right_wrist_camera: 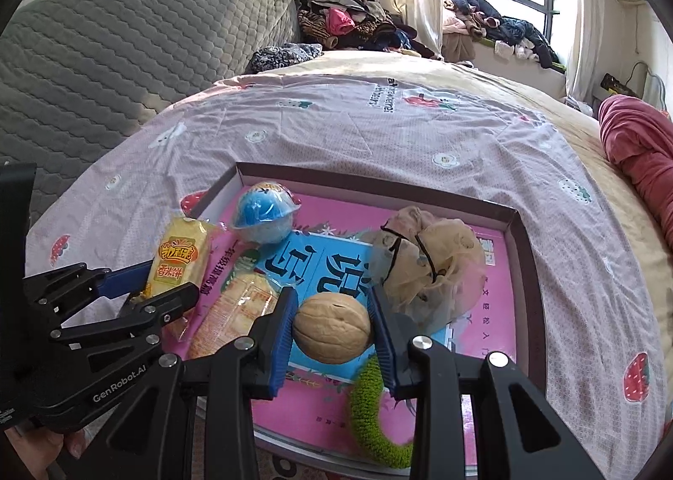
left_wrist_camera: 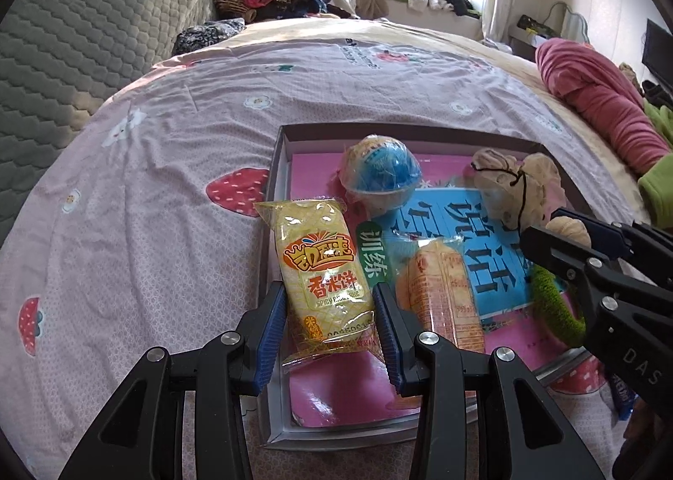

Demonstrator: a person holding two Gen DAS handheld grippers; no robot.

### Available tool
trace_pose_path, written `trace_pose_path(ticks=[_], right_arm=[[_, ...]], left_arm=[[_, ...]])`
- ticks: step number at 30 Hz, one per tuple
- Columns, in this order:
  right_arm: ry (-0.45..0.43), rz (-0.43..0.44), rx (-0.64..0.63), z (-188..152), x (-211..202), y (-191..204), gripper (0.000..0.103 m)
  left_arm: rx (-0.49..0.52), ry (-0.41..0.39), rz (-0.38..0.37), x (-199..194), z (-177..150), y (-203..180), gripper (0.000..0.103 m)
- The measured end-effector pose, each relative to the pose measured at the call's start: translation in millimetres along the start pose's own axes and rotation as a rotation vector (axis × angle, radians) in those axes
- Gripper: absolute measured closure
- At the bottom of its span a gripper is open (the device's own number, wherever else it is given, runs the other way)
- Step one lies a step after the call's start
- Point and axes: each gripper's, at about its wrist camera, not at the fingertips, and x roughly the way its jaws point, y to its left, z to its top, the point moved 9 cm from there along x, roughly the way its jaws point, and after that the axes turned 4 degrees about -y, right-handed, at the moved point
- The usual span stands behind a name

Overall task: Organize objects
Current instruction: 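Lower the yellow snack pack into the tray with the left tool while the right tool lowers the walnut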

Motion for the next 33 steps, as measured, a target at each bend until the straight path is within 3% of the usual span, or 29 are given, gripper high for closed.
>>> trace_pose_path(ticks=[33], right_arm=[[0.14, -0.037, -0.053, -31, 37, 3, 0.068]], left_arm=[[0.018, 0.02, -0.015, 12, -9, -7, 0.06]])
